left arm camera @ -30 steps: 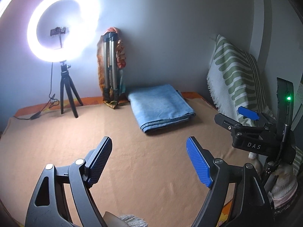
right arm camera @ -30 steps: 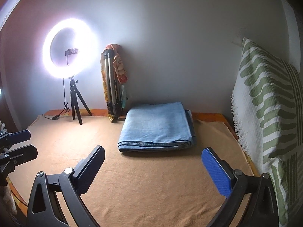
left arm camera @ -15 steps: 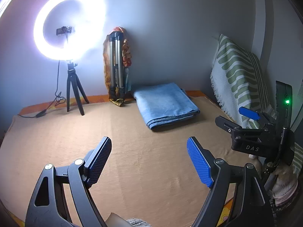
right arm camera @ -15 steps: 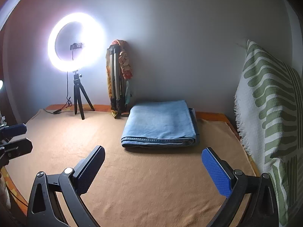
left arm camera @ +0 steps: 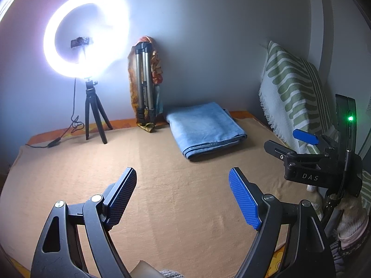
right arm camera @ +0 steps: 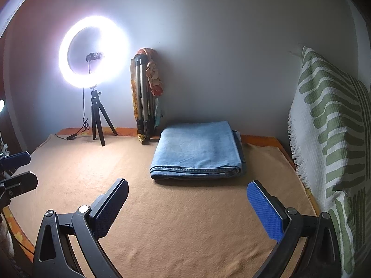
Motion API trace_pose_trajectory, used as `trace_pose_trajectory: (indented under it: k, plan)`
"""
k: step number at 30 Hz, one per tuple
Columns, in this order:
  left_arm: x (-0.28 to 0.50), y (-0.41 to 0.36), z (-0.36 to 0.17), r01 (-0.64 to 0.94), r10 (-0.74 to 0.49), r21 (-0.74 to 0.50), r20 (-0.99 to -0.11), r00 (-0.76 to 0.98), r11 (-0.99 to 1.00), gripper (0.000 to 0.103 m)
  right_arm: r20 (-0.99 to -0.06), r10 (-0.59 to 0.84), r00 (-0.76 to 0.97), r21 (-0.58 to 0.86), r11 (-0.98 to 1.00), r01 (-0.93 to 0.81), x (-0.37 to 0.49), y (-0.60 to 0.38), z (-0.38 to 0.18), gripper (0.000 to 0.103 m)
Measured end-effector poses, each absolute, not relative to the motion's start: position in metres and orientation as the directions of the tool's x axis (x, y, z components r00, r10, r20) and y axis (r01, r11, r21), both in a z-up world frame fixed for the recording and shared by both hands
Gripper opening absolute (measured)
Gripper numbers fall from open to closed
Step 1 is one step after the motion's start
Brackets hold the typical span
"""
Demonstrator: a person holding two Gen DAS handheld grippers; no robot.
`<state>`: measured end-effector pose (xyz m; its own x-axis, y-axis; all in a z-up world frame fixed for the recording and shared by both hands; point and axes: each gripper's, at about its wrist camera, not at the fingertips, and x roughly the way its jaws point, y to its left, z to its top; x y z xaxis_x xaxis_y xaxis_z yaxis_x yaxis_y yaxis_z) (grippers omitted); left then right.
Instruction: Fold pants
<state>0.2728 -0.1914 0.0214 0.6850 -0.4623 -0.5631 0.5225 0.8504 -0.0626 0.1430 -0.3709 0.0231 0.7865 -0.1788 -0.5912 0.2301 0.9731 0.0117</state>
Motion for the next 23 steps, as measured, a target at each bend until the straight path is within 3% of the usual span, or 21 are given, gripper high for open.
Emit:
trace_pose_trajectory:
  k: [23]
  plan:
    - [0.2681,-0.1993,0.0205,0.521,-0.460,-0.059,-0.561,0.688,0.852,0.082,-0.601,-0.165,0.782,0.017,0.975,0.220,0.1441,-0.3692,0.0197,0.103]
